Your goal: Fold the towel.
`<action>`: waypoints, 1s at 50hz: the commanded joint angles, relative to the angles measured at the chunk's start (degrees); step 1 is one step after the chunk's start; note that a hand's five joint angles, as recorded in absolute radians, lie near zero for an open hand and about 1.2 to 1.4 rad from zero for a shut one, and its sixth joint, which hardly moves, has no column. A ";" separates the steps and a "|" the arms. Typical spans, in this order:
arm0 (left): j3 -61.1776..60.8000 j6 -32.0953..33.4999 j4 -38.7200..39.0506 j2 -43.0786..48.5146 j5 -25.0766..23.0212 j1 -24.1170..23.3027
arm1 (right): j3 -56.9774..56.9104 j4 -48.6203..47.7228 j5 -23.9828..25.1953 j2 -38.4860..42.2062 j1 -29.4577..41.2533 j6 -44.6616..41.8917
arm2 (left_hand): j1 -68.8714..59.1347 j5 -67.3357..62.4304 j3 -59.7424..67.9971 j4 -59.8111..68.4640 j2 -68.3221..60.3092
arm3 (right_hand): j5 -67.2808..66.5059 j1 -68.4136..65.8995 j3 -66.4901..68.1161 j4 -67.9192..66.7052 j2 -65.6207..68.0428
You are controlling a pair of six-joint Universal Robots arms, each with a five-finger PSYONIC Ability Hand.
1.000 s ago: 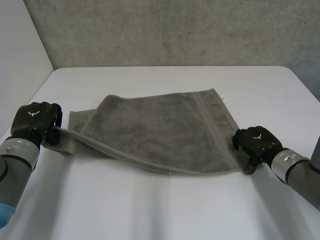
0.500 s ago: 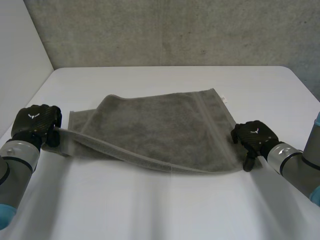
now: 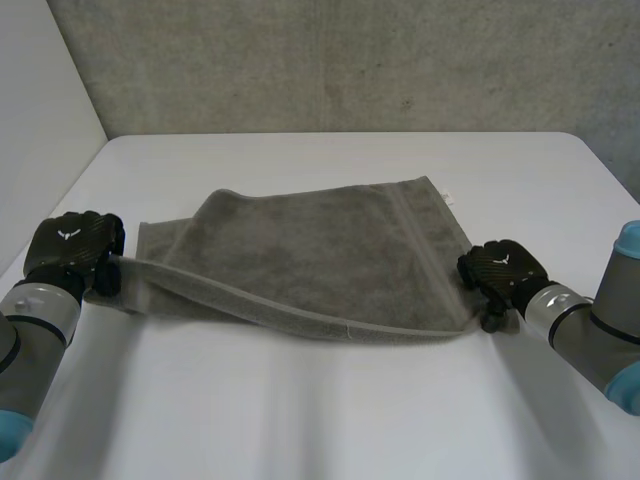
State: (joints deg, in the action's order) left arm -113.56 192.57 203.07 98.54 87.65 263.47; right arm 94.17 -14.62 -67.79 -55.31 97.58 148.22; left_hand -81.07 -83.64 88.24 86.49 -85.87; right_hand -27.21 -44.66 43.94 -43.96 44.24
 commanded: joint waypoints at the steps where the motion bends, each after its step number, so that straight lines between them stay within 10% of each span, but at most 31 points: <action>1: 0.00 0.00 -0.04 -0.01 0.07 -0.06 | 0.13 0.03 0.02 0.11 -0.20 0.05 | 1.07 13.64 -8.24 -6.49 5.87 | -22.96 -15.51 16.23 -16.21 15.93; 7: -0.08 0.00 -0.04 -0.01 -0.02 -0.06 | 0.05 0.03 0.11 -0.50 -0.46 0.05 | 1.07 13.64 -8.24 -6.49 5.87 | -41.64 -34.18 34.90 -34.89 34.61; 25: -0.08 0.00 -0.04 -0.01 0.07 -0.85 | 0.93 0.73 0.64 -4.54 -0.64 0.23 | 1.07 13.64 -8.24 -6.49 5.87 | -42.79 -35.34 36.06 -36.04 35.76; 37: -0.35 0.00 0.04 -0.10 0.07 -1.03 | 1.10 0.65 -0.06 -3.93 -0.20 0.14 | 1.07 13.64 -8.24 -6.49 5.87 | -3.53 3.92 -3.20 3.22 -3.49; 50: -0.43 0.00 0.04 -0.01 0.07 -1.03 | 0.75 0.65 -0.15 -3.23 -0.11 0.05 | 1.07 13.64 -8.24 -6.49 5.87 | -3.82 3.63 -2.91 2.93 -3.21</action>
State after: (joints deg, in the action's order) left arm -113.99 192.57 203.12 98.52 87.70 262.44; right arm 95.13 -14.01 -67.90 -58.85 97.47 148.31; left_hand -81.07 -83.64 88.25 86.49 -85.85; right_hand -30.31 -40.72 41.81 -41.70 42.18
